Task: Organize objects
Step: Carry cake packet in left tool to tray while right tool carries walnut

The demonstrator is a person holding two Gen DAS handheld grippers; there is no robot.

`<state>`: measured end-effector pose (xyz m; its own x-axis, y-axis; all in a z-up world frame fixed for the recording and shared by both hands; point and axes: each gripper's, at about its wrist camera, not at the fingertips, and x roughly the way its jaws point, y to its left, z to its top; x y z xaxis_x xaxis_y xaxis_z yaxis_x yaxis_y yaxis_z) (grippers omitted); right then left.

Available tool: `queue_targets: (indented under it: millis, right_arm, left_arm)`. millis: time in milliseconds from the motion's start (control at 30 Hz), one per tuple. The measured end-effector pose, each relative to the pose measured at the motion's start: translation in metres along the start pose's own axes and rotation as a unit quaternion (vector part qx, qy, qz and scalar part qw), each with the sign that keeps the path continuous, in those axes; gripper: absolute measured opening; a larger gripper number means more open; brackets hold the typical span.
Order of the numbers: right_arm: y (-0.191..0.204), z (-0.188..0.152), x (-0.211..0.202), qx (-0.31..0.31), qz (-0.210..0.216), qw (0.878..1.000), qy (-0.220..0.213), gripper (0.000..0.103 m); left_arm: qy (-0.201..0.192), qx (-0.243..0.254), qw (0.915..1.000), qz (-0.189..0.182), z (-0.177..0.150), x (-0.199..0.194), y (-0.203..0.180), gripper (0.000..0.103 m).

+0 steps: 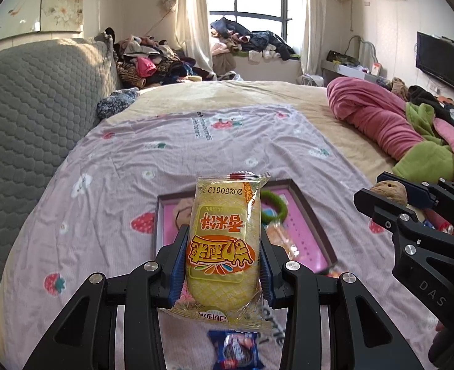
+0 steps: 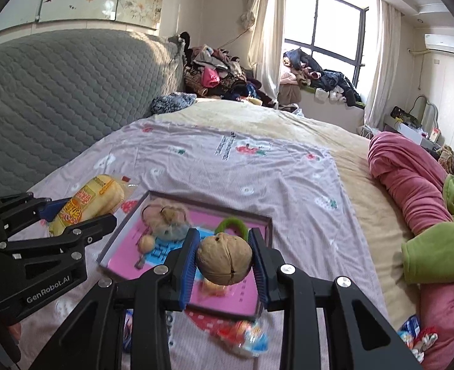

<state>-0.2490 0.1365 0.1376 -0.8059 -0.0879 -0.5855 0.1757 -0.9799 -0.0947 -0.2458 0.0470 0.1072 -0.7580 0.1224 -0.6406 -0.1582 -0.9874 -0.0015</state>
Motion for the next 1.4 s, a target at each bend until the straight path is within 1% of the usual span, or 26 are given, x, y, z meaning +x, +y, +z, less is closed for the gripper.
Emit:
queue_targets:
  millis: [133, 267, 533, 600, 733, 800, 867, 1000, 1067, 1200, 1400]
  right_arm:
    - [-0.008, 0.008, 0.015, 0.009, 0.000, 1.000, -0.008, 0.033]
    - [-0.018, 0.008, 0.036, 0.019, 0.000, 1.000, -0.012, 0.033]
    - [-0.032, -0.011, 0.085, 0.033, 0.003, 0.999, -0.001, 0.033]
    - [-0.034, -0.017, 0.096, 0.038, 0.006, 0.999, -0.002, 0.033]
    - [-0.037, -0.032, 0.112, 0.045, 0.012, 0.999, -0.011, 0.033]
    - [-0.037, -0.040, 0.125, 0.042, 0.017, 0.999, 0.003, 0.033]
    - [-0.036, -0.044, 0.134, 0.035, 0.017, 0.999, 0.015, 0.033]
    - [-0.043, -0.052, 0.152, 0.043, 0.010, 0.998, 0.036, 0.033]
    - [-0.044, -0.053, 0.155, 0.042, 0.005, 0.998, 0.039, 0.033]
    - [-0.042, -0.056, 0.160, 0.038, 0.005, 0.998, 0.045, 0.033]
    - [-0.040, -0.059, 0.170, 0.035, 0.002, 0.998, 0.060, 0.033]
  left_arm:
    - [-0.003, -0.003, 1.0000, -0.004, 0.010, 0.020, -0.002, 0.041]
    - [0.001, -0.013, 0.9998, -0.012, 0.011, 0.049, -0.004, 0.041]
    - [0.028, -0.015, 0.9993, -0.018, -0.005, 0.113, -0.010, 0.041]
    - [0.029, -0.019, 0.9991, -0.025, -0.008, 0.122, -0.008, 0.041]
    - [0.033, -0.017, 0.9990, -0.023, -0.015, 0.140, -0.003, 0.041]
    - [0.037, -0.022, 0.9988, -0.022, -0.018, 0.151, 0.000, 0.041]
    - [0.042, -0.020, 0.9986, -0.024, -0.020, 0.159, 0.001, 0.041]
    - [0.053, -0.016, 0.9982, -0.022, -0.025, 0.172, 0.001, 0.041]
    - [0.061, -0.015, 0.9978, -0.019, -0.027, 0.176, 0.002, 0.041]
    - [0.060, -0.012, 0.9979, -0.019, -0.030, 0.176, -0.001, 0.041]
    - [0.074, -0.005, 0.9970, -0.021, -0.035, 0.183, -0.005, 0.041]
